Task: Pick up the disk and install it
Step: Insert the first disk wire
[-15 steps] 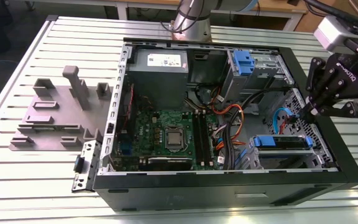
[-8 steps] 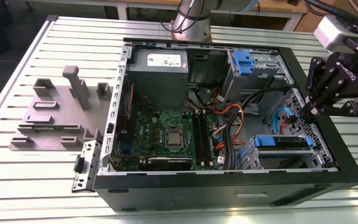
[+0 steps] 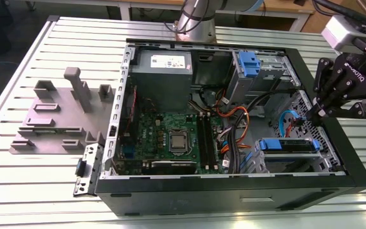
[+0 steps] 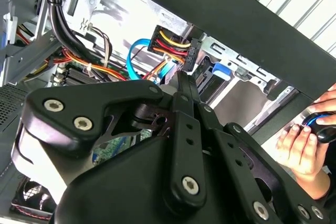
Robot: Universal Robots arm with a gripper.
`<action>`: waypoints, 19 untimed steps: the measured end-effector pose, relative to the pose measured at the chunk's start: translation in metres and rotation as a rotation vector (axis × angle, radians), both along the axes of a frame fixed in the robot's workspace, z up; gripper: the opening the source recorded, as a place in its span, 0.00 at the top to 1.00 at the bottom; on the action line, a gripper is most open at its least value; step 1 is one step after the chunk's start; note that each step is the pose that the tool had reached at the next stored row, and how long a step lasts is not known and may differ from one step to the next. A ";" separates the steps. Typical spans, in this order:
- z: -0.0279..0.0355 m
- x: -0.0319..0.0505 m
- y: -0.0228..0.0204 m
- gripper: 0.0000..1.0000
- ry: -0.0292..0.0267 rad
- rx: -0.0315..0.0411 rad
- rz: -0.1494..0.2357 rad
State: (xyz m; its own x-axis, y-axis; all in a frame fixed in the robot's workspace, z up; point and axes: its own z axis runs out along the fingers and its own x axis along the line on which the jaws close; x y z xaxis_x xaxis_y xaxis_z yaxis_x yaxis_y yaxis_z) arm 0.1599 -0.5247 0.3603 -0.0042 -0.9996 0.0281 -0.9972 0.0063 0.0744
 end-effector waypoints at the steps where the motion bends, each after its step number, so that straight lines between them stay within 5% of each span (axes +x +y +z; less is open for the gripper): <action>1: 0.0000 0.0005 0.0003 0.89 0.0000 0.0000 0.000; 5: 0.0001 0.0033 0.0009 0.89 0.0001 -0.0018 0.000; 8: 0.0000 0.0055 0.0013 0.70 0.0002 -0.0030 0.000; 19: 0.0000 0.0071 0.0014 0.63 0.0002 -0.0029 0.000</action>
